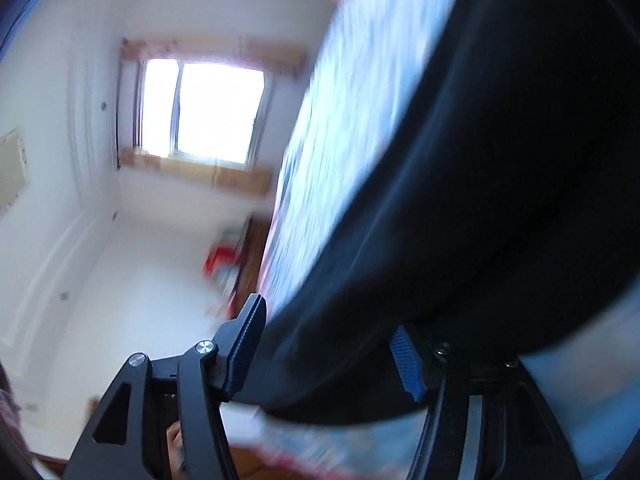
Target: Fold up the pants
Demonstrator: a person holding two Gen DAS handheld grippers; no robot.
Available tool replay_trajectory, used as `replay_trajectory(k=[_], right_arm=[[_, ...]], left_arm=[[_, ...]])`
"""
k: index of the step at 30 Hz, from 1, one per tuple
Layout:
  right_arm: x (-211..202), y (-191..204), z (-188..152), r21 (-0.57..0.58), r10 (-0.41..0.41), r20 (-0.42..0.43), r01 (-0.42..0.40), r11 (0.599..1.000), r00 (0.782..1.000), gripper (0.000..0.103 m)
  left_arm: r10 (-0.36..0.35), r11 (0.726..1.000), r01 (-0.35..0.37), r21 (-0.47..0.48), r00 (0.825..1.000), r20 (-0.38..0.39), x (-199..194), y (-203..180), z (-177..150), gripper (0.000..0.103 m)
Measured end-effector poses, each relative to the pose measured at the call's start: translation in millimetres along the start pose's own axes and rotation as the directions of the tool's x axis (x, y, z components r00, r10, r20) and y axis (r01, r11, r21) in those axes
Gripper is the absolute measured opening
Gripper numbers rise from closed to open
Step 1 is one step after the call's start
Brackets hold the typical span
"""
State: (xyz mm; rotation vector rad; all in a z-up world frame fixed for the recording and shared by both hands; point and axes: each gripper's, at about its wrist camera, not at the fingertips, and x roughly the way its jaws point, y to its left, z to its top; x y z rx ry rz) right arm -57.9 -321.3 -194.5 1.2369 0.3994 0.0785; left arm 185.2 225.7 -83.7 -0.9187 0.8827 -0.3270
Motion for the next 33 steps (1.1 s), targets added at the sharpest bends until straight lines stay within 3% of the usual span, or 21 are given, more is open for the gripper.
replay_trajectory(k=[2,4,5,6,12,14,17,20,22,23,24,25,26,28,29,30,32,33], right_arm=[[-18,-2,13,-0.044,-0.048,0.078,0.051,0.998,0.996,0.059],[-26,-1,20,-0.074,-0.068,0.076,0.074,0.995,0.995,0.036],[-27,2,21,-0.117,-0.109,0.070,0.116,0.986,0.992,0.011],[-28,9,21,-0.177,-0.161,0.071,0.171,0.969,0.984,0.006],[-57,14,27,-0.224,-0.167,0.136,0.194,0.955,0.977,0.006],[-55,10,15,-0.240,-0.224,0.116,0.247,0.939,0.968,0.006],[-58,-13,14,-0.213,-0.284,0.073,0.293,0.932,0.956,0.006],[-59,-19,10,-0.219,-0.277,0.095,0.291,0.931,0.956,0.006],[-60,-13,11,-0.238,-0.295,0.083,0.307,0.922,0.952,0.007],[-60,-10,11,-0.238,-0.301,0.068,0.309,0.921,0.951,0.010],[-62,-9,12,-0.218,-0.305,0.041,0.307,0.927,0.951,0.015],[-64,-8,14,-0.199,-0.308,0.028,0.307,0.931,0.951,0.017],[-71,-8,14,-0.175,-0.323,0.032,0.324,0.930,0.946,0.019],[-86,2,9,-0.151,-0.387,0.126,0.403,0.903,0.914,0.031],[-91,5,6,-0.153,-0.414,0.162,0.437,0.886,0.896,0.048],[-97,14,4,-0.164,-0.454,0.213,0.490,0.856,0.865,0.055],[-104,31,3,-0.179,-0.495,0.296,0.557,0.811,0.817,0.055],[-101,40,4,-0.207,-0.480,0.302,0.548,0.810,0.824,0.055]], left_arm=[[0.041,0.999,-0.041,0.030,0.999,-0.008,4,3,-4,0.008],[0.077,0.995,-0.075,0.059,0.997,-0.018,8,5,-8,0.008],[0.093,0.993,-0.091,0.071,0.995,-0.027,10,8,-10,0.008],[0.108,0.991,-0.104,0.084,0.993,-0.041,12,12,-11,0.008],[0.200,0.970,-0.186,0.157,0.977,-0.077,15,34,-24,0.016],[0.235,0.961,-0.218,0.171,0.968,-0.089,20,45,-30,0.017],[0.222,0.958,-0.206,0.199,0.973,-0.063,20,49,-37,0.017],[0.270,0.924,-0.253,0.287,0.963,-0.021,20,37,-44,0.017],[0.326,0.863,-0.318,0.392,0.944,0.047,17,23,-49,0.024],[0.356,0.830,-0.358,0.427,0.930,0.088,14,18,-51,0.037],[0.391,0.797,-0.403,0.449,0.912,0.125,11,15,-51,0.057],[0.443,0.751,-0.473,0.462,0.878,0.178,7,14,-52,0.066],[0.467,0.726,-0.507,0.464,0.859,0.209,2,16,-50,0.075],[0.474,0.719,-0.524,0.457,0.850,0.229,-10,21,-44,0.075],[0.480,0.721,-0.534,0.441,0.844,0.238,-15,24,-40,0.075],[0.485,0.732,-0.549,0.403,0.836,0.258,-25,28,-34,0.075],[0.481,0.756,-0.572,0.317,0.815,0.323,-51,34,-22,0.075],[0.475,0.761,-0.579,0.293,0.804,0.358,-61,33,-18,0.075]])
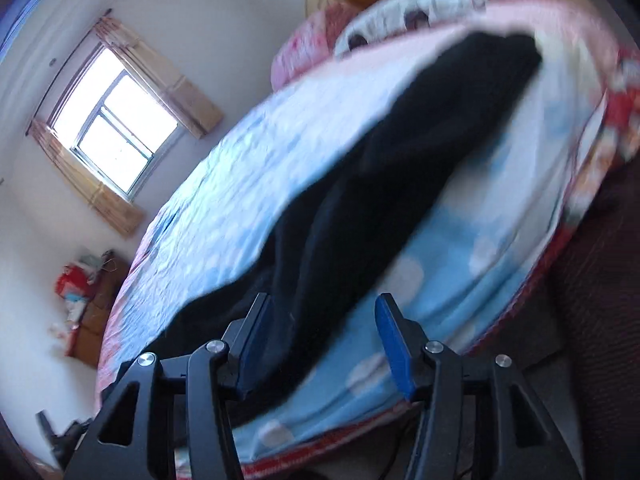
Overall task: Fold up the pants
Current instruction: 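Fold the lifted pants over with the right gripper toward the left gripper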
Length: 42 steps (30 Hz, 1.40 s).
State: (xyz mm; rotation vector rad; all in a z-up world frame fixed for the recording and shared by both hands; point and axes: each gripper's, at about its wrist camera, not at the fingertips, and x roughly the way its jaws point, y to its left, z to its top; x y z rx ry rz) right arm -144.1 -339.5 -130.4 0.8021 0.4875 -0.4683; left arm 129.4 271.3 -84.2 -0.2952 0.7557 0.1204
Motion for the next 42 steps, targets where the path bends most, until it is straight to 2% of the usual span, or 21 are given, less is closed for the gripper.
replay_trajectory(k=[2,4,6,7,9,11,14,15,17,18,20,23,25,28,30,33,34,37,39,40,42], right_arm=[[13,28,9,-0.051,0.114,-0.065,-0.117,0.992,0.991,0.055],[32,63,18,-0.086,0.290,-0.173,-0.308,0.947,0.941,0.055],[70,110,21,-0.034,0.503,-0.378,-0.555,0.831,0.777,0.055],[93,135,20,0.020,0.566,-0.472,-0.633,0.774,0.676,0.055],[136,178,12,0.085,0.613,-0.592,-0.716,0.693,0.523,0.055],[180,218,0,0.068,0.560,-0.697,-0.737,0.673,0.447,0.055],[236,247,-11,0.094,0.499,-0.774,-0.710,0.698,0.388,0.055],[250,250,-14,0.087,0.475,-0.786,-0.691,0.718,0.395,0.055],[258,253,-21,0.031,0.419,-0.800,-0.667,0.744,0.430,0.055],[257,250,-25,0.019,0.400,-0.810,-0.662,0.749,0.429,0.055],[241,237,-31,0.018,0.393,-0.830,-0.684,0.729,0.397,0.055],[206,234,-48,-0.106,0.318,-0.847,-0.721,0.684,0.426,0.055],[197,230,-63,-0.171,0.247,-0.860,-0.708,0.685,0.447,0.055],[192,232,-72,-0.225,0.211,-0.870,-0.740,0.635,0.445,0.055],[200,237,-65,-0.195,0.233,-0.874,-0.747,0.636,0.427,0.055],[213,240,-55,-0.081,0.320,-0.870,-0.750,0.656,0.374,0.055],[225,242,-55,-0.030,0.334,-0.879,-0.737,0.675,0.341,0.055],[260,249,-68,0.189,0.428,-0.878,-0.666,0.722,0.214,0.055],[278,258,-81,0.351,0.503,-0.861,-0.626,0.696,0.075,0.055],[283,266,-89,0.373,0.492,-0.870,-0.614,0.696,0.029,0.055],[287,285,-93,0.377,0.478,-0.878,-0.631,0.678,-0.011,0.056]], left_arm=[[-0.025,1.000,0.025,0.006,1.000,0.015,-8,-4,6,0.075],[-0.092,0.995,0.092,0.046,0.996,0.001,-12,-20,3,0.075],[-0.138,0.983,0.137,0.125,0.990,-0.003,-10,-46,-10,0.075],[-0.127,0.981,0.126,0.146,0.992,-0.001,-4,-59,-14,0.075],[-0.091,0.986,0.094,0.140,0.995,-0.029,17,-72,-22,0.075],[-0.079,0.992,0.084,0.090,0.995,-0.059,34,-76,-24,0.073],[-0.027,1.000,0.027,-0.001,0.993,-0.111,56,-71,-28,0.072],[-0.014,1.000,0.012,-0.017,0.995,-0.100,59,-72,-29,0.072],[0.019,1.000,-0.018,0.017,0.996,-0.092,55,-80,-32,0.072],[0.035,0.999,-0.033,0.033,0.995,-0.091,56,-83,-33,0.072],[0.043,0.999,-0.040,0.035,0.995,-0.086,56,-84,-34,0.073],[0.052,0.998,-0.049,0.042,0.996,-0.078,59,-86,-35,0.075],[0.062,0.997,-0.058,0.052,0.995,-0.079,60,-89,-36,0.077],[0.064,0.996,-0.059,0.064,0.995,-0.080,64,-89,-34,0.080],[0.057,0.997,-0.053,0.061,0.995,-0.082,63,-88,-34,0.081],[0.057,0.997,-0.053,0.058,0.995,-0.083,63,-87,-34,0.081],[0.060,0.997,-0.055,0.058,0.995,-0.081,64,-88,-34,0.082],[0.072,0.995,-0.066,0.070,0.994,-0.079,65,-91,-35,0.083],[0.070,0.996,-0.064,0.069,0.994,-0.086,66,-90,-34,0.084],[0.070,0.995,-0.064,0.071,0.994,-0.089,66,-91,-33,0.084],[0.075,0.995,-0.068,0.078,0.992,-0.099,68,-92,-31,0.085]])
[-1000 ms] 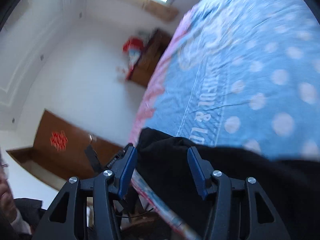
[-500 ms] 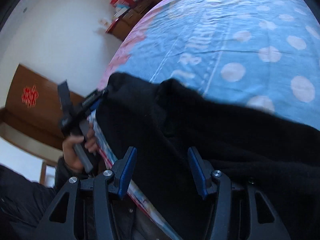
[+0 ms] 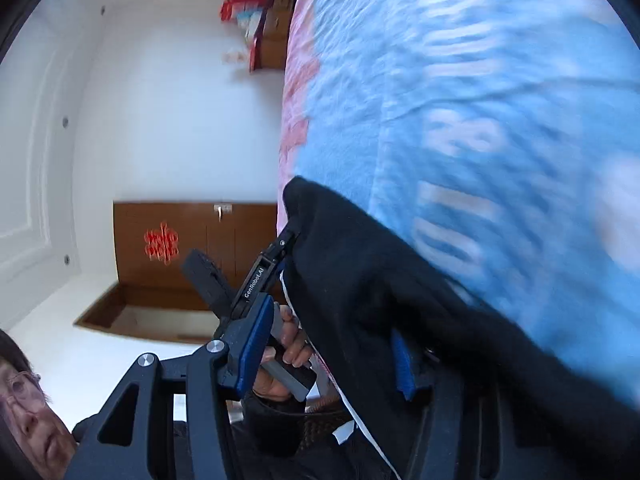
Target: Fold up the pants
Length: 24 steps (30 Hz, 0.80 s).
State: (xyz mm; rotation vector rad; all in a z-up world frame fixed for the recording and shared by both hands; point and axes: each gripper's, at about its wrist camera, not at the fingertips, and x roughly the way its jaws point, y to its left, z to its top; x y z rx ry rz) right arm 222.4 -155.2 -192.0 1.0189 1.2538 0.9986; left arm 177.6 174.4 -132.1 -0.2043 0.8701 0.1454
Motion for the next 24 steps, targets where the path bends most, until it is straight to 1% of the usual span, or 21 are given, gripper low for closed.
replay_trajectory(k=[1,2,3,4,5,6,7,8,9,11,13,14,15,16,17,18,20,22,23,24], right_arm=[[-4,6,8,-0.012,0.032,0.026,-0.031,0.999,0.999,0.056],[-14,8,19,-0.012,0.082,0.088,-0.082,0.997,0.993,0.056],[-24,5,28,0.004,0.125,0.141,-0.127,0.992,0.982,0.056],[-30,0,35,0.014,0.147,0.183,-0.152,0.988,0.972,0.056],[-39,-9,44,0.019,0.132,0.242,-0.140,0.990,0.961,0.056],[-43,-19,51,0.030,0.092,0.279,-0.104,0.994,0.956,0.053],[-43,-31,56,0.051,0.089,0.282,-0.108,0.993,0.955,0.046],[-41,-39,60,0.066,0.121,0.266,-0.144,0.987,0.956,0.037],[-40,-41,63,0.067,0.136,0.238,-0.156,0.985,0.962,0.037],[-41,-32,66,0.040,0.090,0.169,-0.099,0.994,0.982,0.037],[-54,-31,70,0.045,0.046,0.118,-0.051,0.998,0.992,0.038],[-66,-30,72,0.054,-0.005,0.121,-0.001,0.999,0.993,0.039],[-83,-30,74,0.059,-0.071,0.150,0.063,0.996,0.986,0.039],[-103,-28,74,0.065,-0.128,0.207,0.117,0.991,0.970,0.040],[-123,-25,70,0.074,-0.172,0.273,0.157,0.985,0.947,0.042],[-139,-16,61,0.052,-0.186,0.331,0.179,0.982,0.925,0.043],[-138,4,43,-0.022,-0.181,0.348,0.201,0.979,0.920,0.043],[-126,21,30,-0.087,-0.216,0.343,0.259,0.962,0.914,0.043],[-114,28,26,-0.119,-0.225,0.329,0.277,0.953,0.917,0.043],[-101,36,23,-0.160,-0.223,0.310,0.281,0.946,0.924,0.043]], left_arm=[[0.001,1.000,-0.001,0.002,1.000,-0.003,1,0,1,0.086],[0.001,1.000,-0.001,0.005,1.000,-0.005,1,-1,1,0.089],[-0.004,1.000,0.004,0.013,1.000,-0.009,3,-3,1,0.096],[-0.005,1.000,0.006,0.028,1.000,-0.017,6,-7,1,0.100],[-0.001,0.999,0.002,0.041,1.000,-0.020,8,-10,1,0.103],[0.017,0.998,-0.016,0.063,1.000,-0.022,10,-14,1,0.103],[0.024,0.997,-0.022,0.069,0.999,-0.021,11,-16,2,0.103],[0.018,0.998,-0.016,0.064,1.000,-0.022,12,-15,4,0.103],[0.010,0.998,-0.009,0.062,1.000,-0.025,13,-14,5,0.103],[0.001,0.998,0.001,0.066,1.000,-0.030,14,-11,8,0.103],[0.003,0.997,-0.001,0.078,1.000,-0.026,15,-9,11,0.103],[0.005,0.997,-0.003,0.073,1.000,-0.026,17,-6,14,0.103],[0.002,0.999,0.000,0.054,1.000,-0.030,20,0,20,0.103],[0.004,0.999,-0.002,0.047,0.999,-0.034,22,2,24,0.103],[0.010,0.999,-0.008,0.045,0.999,-0.044,26,3,30,0.103],[0.020,0.999,-0.018,0.048,0.998,-0.051,31,2,37,0.103],[0.047,0.997,-0.043,0.060,0.997,-0.068,40,-2,47,0.103],[0.073,0.994,-0.066,0.092,0.994,-0.077,46,-11,57,0.100],[0.089,0.990,-0.081,0.113,0.994,-0.067,47,-16,61,0.099],[0.121,0.981,-0.114,0.154,0.992,-0.042,47,-23,64,0.096]])
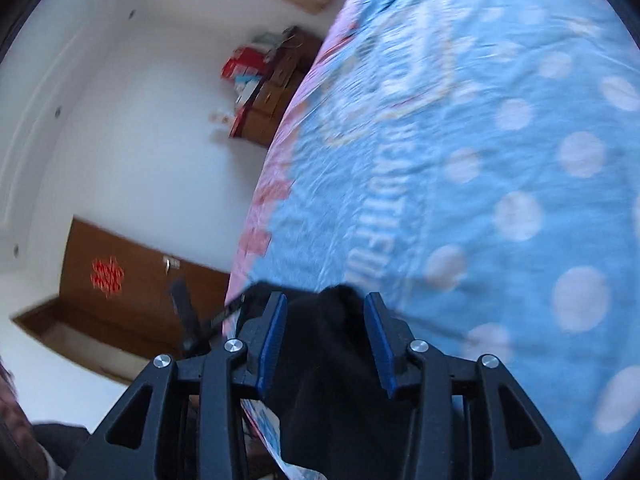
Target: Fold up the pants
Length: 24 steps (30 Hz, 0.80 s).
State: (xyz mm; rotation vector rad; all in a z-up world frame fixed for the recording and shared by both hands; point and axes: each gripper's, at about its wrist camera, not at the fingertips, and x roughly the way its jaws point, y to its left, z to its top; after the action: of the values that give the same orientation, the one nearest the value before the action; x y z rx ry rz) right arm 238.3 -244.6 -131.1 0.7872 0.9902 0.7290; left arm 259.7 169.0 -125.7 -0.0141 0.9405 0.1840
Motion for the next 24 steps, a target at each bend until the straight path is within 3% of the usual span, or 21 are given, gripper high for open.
replay_trajectory(k=[2,3,5,6,7,8,10,12,16,21,24], right_arm=[[18,21,-7,-0.096,0.039,-0.053,-0.043,0.994,0.998,0.043],[34,32,-10,-0.156,0.025,-0.094,-0.040,0.987,0.995,0.042],[59,32,-14,-0.210,-0.054,-0.159,0.019,0.977,0.986,0.042],[67,25,-15,-0.236,-0.123,-0.160,0.083,0.968,0.979,0.034],[75,19,-15,-0.257,-0.199,-0.145,0.157,0.954,0.969,0.005],[75,11,-14,-0.249,-0.212,-0.112,0.178,0.952,0.971,0.000],[62,-2,-8,-0.146,-0.165,-0.044,0.157,0.977,0.985,0.000],[43,1,-12,-0.118,-0.142,0.036,0.146,0.982,0.989,0.003],[20,29,-32,-0.114,-0.027,0.056,0.033,0.993,0.998,0.003],[14,69,-86,-0.236,-0.075,-0.042,0.063,0.970,0.996,0.003],[7,72,-118,-0.282,-0.170,-0.024,0.156,0.947,0.985,0.004]], left_arm=[[0.058,0.997,-0.060,0.051,0.998,0.036,2,-5,4,0.095],[0.082,0.994,-0.085,0.072,0.996,0.040,8,-5,6,0.091],[0.060,0.997,-0.061,0.053,0.998,0.016,16,5,14,0.084],[0.033,0.999,-0.033,0.006,0.999,-0.004,18,18,18,0.081],[0.011,0.999,-0.012,-0.050,1.000,-0.005,15,32,22,0.081],[0.004,0.997,-0.003,-0.083,1.000,0.008,11,41,24,0.081],[0.004,0.991,0.004,-0.136,0.998,0.060,-4,62,26,0.081],[0.007,0.986,0.009,-0.165,0.995,0.099,-21,81,25,0.081],[-0.064,0.984,0.077,-0.163,0.995,0.082,-37,88,3,0.081],[-0.218,0.969,0.216,-0.123,0.976,-0.005,-35,63,-45,0.081],[-0.184,0.979,0.185,-0.089,0.983,0.018,-35,46,-60,0.082]])
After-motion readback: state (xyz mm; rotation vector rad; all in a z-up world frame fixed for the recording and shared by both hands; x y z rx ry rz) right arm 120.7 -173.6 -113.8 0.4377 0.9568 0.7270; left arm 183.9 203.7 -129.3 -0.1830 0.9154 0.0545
